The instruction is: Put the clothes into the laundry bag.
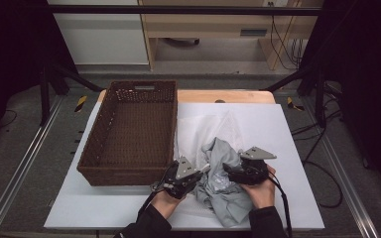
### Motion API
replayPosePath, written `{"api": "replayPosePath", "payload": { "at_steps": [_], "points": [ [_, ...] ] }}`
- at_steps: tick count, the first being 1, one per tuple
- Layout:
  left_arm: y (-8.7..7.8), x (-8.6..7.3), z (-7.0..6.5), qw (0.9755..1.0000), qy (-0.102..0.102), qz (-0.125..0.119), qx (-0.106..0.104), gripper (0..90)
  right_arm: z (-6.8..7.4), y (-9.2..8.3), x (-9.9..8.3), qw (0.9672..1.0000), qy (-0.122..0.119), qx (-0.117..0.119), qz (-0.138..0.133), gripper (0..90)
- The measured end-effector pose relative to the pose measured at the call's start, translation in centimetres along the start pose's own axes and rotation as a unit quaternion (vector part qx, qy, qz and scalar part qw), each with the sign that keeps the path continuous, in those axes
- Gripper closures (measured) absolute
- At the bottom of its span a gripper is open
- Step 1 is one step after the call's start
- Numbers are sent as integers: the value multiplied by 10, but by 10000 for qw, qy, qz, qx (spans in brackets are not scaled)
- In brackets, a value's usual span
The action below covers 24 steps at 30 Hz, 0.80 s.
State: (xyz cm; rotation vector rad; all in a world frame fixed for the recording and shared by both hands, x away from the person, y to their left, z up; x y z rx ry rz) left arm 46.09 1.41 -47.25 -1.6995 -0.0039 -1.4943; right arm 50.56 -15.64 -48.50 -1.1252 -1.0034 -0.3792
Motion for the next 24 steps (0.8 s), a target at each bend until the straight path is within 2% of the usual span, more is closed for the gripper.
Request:
{"api": "replayPosePath", "payload": {
  "at_steps": [3,5,6,7,8,11,14,16,18,19,20,21,22,23,24],
  "points": [
    [2,-2,1,10000,-17,61,2,881,5,11,-3,9995,85,273,119,474],
    [3,-3,2,10000,-56,71,-3,881,8,11,-5,9988,114,425,212,636],
    [3,-3,2,10000,-56,71,-3,881,8,11,-5,9988,114,425,212,636],
    [3,-3,2,10000,-59,69,7,882,9,7,-5,9989,45,413,237,783],
    [2,-2,3,9999,-69,72,37,882,9,4,-5,9989,14,410,239,808],
    [2,-2,4,9999,-119,84,50,882,9,-4,-3,9990,-15,396,195,827],
    [2,-2,6,9997,-217,101,80,882,17,-26,3,9979,-194,572,-216,827],
    [0,-1,7,9996,-267,86,92,882,27,-41,6,9946,-352,845,-495,829],
    [-2,2,8,9995,-301,55,92,882,42,-54,6,9895,-477,1196,-651,832],
    [-4,4,8,9994,-322,20,91,882,59,-60,4,9846,-656,1474,-668,833],
    [-5,5,9,9994,-336,-11,88,882,59,-60,4,9846,-656,1474,-668,833],
    [-9,9,8,9994,-332,-90,81,883,76,-60,-1,9805,-874,1665,-572,835],
    [-9,9,8,9994,-332,-90,81,883,76,-60,-1,9805,-874,1665,-572,835],
    [-12,12,8,9993,-322,-160,85,883,81,-58,-4,9794,-930,1720,-505,836],
    [-14,14,8,9993,-318,-198,84,883,91,-48,-8,9782,-1016,1778,-339,837]
  ]
}}
Point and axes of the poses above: each handheld gripper's, and its own axes: y roughly forward along the jaws, x roughly out of its top, z roughly to its left, the point moved 7 cm from there along y, roughly forward along the jaws, and after that the axes turned 5 degrees about y, right-handed, at the moved point
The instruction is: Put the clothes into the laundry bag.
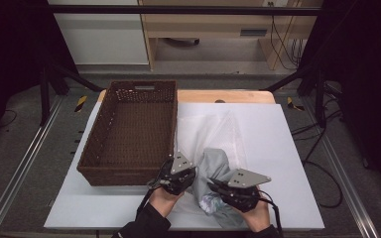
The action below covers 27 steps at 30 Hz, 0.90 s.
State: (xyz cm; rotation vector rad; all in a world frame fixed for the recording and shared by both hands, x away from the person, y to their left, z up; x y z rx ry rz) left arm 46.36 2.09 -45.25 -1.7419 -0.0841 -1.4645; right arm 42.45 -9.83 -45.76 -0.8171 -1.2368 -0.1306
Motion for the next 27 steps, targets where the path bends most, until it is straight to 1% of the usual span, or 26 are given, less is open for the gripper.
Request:
{"api": "replayPosePath", "payload": {
  "at_steps": [1,3,4,5,6,7,8,9,10,11,12,13,14,15,16,17,18,19,20,21,23,24,25,26,27],
  "points": [
    [-2,2,-1,10000,4,-74,-8,884,1,7,-2,9999,33,38,92,838],
    [-12,12,-7,9993,70,-344,-127,884,0,20,-7,9996,89,22,281,838],
    [-12,12,-7,9993,70,-344,-127,884,0,20,-7,9996,89,22,281,838],
    [-17,18,-14,9989,213,-392,-168,884,-6,37,-14,9981,159,-184,569,836],
    [-17,18,-14,9989,213,-392,-168,884,-6,37,-14,9981,159,-184,569,836],
    [-18,19,-18,9987,268,-403,-166,884,-11,44,-16,9974,147,-362,612,832],
    [-18,18,-21,9987,338,-357,-149,884,-17,49,-18,9965,214,-552,589,829],
    [-15,16,-23,9987,428,-270,-108,884,-22,53,-18,9957,325,-658,565,827],
    [-10,10,-23,9988,451,-162,-105,883,-29,55,-19,9942,498,-825,486,817],
    [-10,10,-23,9988,451,-162,-105,884,-29,55,-19,9942,498,-825,486,817],
    [-7,7,-21,9991,409,-78,-116,884,-31,55,-19,9936,522,-903,438,809],
    [-5,5,-20,9992,392,-48,-104,884,-32,53,-19,9931,541,-965,377,790],
    [-3,1,-17,9993,364,15,-85,883,-33,50,-18,9928,586,-1005,298,741],
    [-3,0,-16,9993,360,25,-66,883,-32,47,-18,9929,588,-995,286,700],
    [-3,0,-16,9993,360,25,-66,883,-32,47,-18,9929,588,-995,286,700],
    [-3,-2,-13,9994,332,44,-40,883,-30,40,-14,9937,557,-946,233,614],
    [-3,-2,-13,9994,332,44,-40,883,-30,40,-14,9937,557,-946,233,614],
    [-3,-3,-11,9995,310,41,-29,883,-29,36,-13,9941,552,-916,197,577],
    [-3,-4,-10,9995,297,50,-24,883,-28,28,-11,9944,567,-878,136,545],
    [-3,-5,-9,9995,295,68,-19,882,-27,15,-9,9947,565,-859,73,478],
    [-2,-7,-9,9995,308,101,-12,882,-30,1,-6,9937,532,-989,-61,441],
    [-2,-7,-9,9995,308,101,-12,883,-30,1,-6,9937,532,-989,-61,441],
    [-1,-9,-8,9995,305,124,-9,883,-33,-6,-4,9928,533,-1058,-168,417],
    [0,-9,-8,9995,299,129,-19,883,-40,-16,-2,9910,570,-1166,-315,381],
    [0,-10,-8,9994,302,144,-19,883,-44,-19,-1,9898,602,-1241,-363,361]
  ]
}}
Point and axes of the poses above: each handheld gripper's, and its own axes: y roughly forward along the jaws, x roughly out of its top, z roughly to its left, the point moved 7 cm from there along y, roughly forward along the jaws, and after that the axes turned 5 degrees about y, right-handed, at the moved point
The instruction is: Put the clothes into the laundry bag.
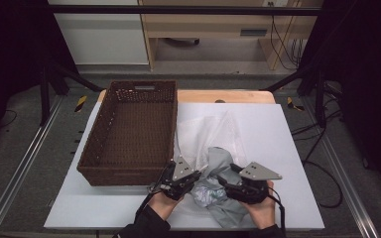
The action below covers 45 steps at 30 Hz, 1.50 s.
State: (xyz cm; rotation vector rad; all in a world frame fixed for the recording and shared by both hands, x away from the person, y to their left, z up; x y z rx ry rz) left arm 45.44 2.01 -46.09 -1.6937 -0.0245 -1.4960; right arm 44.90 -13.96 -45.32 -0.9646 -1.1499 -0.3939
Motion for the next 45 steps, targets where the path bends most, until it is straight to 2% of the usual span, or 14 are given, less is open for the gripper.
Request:
{"api": "replayPosePath", "payload": {
  "at_steps": [4,6,8,9,10,12,19,24,27,30,35,39,40,45],
  "points": [
    [1,-1,0,10000,-10,9,-16,882,-28,11,0,9989,210,-387,148,302],
    [1,-1,0,10000,-10,9,-10,882,-30,18,-2,9986,248,-386,272,308],
    [2,-2,2,10000,-21,28,9,882,-30,36,-7,9982,328,-102,500,464],
    [2,-2,2,10000,-21,28,9,882,-30,36,-7,9982,328,-102,500,464],
    [2,-3,4,10000,-57,37,12,882,-24,37,-7,9980,332,122,519,654],
    [2,-3,5,10000,-90,40,10,882,-19,32,-6,9979,271,225,537,763],
    [-2,1,8,9997,-243,-37,13,883,16,4,-3,9954,-158,910,251,802],
    [-12,12,3,9994,-203,-276,-34,882,44,21,-12,9896,-426,1224,624,803],
    [-17,17,-2,9991,-159,-380,-74,883,47,39,-16,9908,-489,988,784,800],
    [-20,20,-7,9990,-59,-433,-88,883,32,65,-13,9965,-255,324,723,784],
    [-10,11,-5,9997,-59,-227,-75,882,21,73,-10,9982,-5,46,592,742],
    [-6,5,0,9999,-94,-112,-33,882,24,62,-9,9982,-99,170,561,592],
    [-4,3,1,9999,-121,-103,-27,882,27,47,-9,9984,-180,220,479,486],
    [-3,1,4,9999,-124,-73,0,882,20,18,-9,9993,-197,97,296,405]
  ]
}}
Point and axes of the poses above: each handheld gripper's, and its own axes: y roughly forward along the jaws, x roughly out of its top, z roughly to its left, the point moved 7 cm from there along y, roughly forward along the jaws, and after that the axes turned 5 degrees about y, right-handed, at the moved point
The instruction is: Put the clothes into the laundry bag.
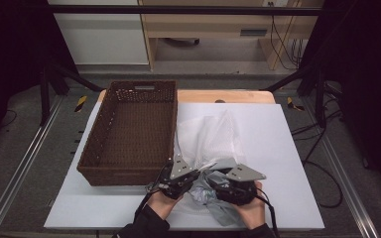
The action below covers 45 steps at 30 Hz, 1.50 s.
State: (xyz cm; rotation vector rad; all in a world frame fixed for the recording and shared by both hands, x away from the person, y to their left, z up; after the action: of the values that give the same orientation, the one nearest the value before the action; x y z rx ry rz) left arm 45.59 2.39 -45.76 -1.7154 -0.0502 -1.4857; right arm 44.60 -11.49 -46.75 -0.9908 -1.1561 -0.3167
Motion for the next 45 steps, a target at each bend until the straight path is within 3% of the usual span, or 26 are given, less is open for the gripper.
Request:
{"api": "replayPosePath", "payload": {
  "at_steps": [1,2,3,7,11,12,13,15,17,18,20,21,22,23,24,26,27,29,32,33,35,38,40,41,42,45],
  "points": [
    [0,0,1,10000,-4,1,-5,882,-11,-15,2,9996,144,-102,-200,380],
    [0,0,1,10000,-4,1,-5,882,-11,-15,2,9996,144,-102,-200,380],
    [1,-1,1,10000,2,13,-5,882,-23,-23,3,9986,304,-281,-336,340],
    [2,-1,0,10000,11,26,-18,882,-37,-18,2,9976,463,-435,-273,307],
    [2,-2,1,10000,2,41,-22,882,-42,-11,6,9973,414,-560,-245,304],
    [1,-2,1,10000,1,41,-15,882,-42,-9,8,9972,475,-507,-290,322],
    [2,-2,1,10000,-6,47,-15,882,-41,-4,8,9979,525,-263,-273,447],
    [2,-2,2,10000,-9,51,-23,882,-39,-2,8,9985,494,-112,-223,490],
    [2,-2,2,10000,-12,59,-12,882,-31,2,7,9995,288,131,-82,751],
    [2,-2,2,10000,-29,50,-6,882,-31,2,7,9995,288,131,-82,751],
    [0,-1,3,10000,-46,26,9,882,-22,-1,8,9995,163,247,-92,842],
    [-1,1,4,10000,-83,-17,12,882,-11,-4,7,9990,52,441,-56,853],
    [-1,1,4,10000,-83,-17,12,882,-11,-4,7,9990,52,441,-56,853],
    [-4,4,4,9999,-106,-62,6,882,5,-5,6,9980,-125,613,30,856],
    [-4,4,4,9999,-106,-62,6,882,5,-5,6,9980,-125,613,30,856],
    [-8,8,2,9998,-85,-153,10,882,19,-1,4,9966,-273,756,172,856],
    [-13,12,-1,9997,-56,-252,-11,882,27,11,0,9964,-388,654,369,855],
    [-18,16,-4,9995,-2,-326,-39,882,26,26,-2,9972,-298,497,467,851],
    [-19,17,-8,9994,59,-336,-43,882,11,45,3,9991,-49,120,406,850],
    [-18,16,-9,9995,79,-309,-53,882,11,45,3,9991,-49,120,406,850],
    [-12,11,-9,9997,92,-197,-65,882,-7,57,5,9985,129,-346,414,845],
    [-7,7,-9,9999,75,-120,-73,882,-10,57,6,9981,222,-394,415,812],
    [-3,3,-8,9999,55,-61,-68,882,-9,52,6,9981,158,-456,392,692],
    [1,1,-8,10000,29,-27,-73,882,-5,42,8,9989,100,-303,348,552],
    [1,1,-8,10000,29,-27,-73,882,-5,42,8,9989,100,-303,348,552],
    [3,0,-7,10000,24,-36,-58,882,4,24,8,9990,176,162,372,405]
  ]
}}
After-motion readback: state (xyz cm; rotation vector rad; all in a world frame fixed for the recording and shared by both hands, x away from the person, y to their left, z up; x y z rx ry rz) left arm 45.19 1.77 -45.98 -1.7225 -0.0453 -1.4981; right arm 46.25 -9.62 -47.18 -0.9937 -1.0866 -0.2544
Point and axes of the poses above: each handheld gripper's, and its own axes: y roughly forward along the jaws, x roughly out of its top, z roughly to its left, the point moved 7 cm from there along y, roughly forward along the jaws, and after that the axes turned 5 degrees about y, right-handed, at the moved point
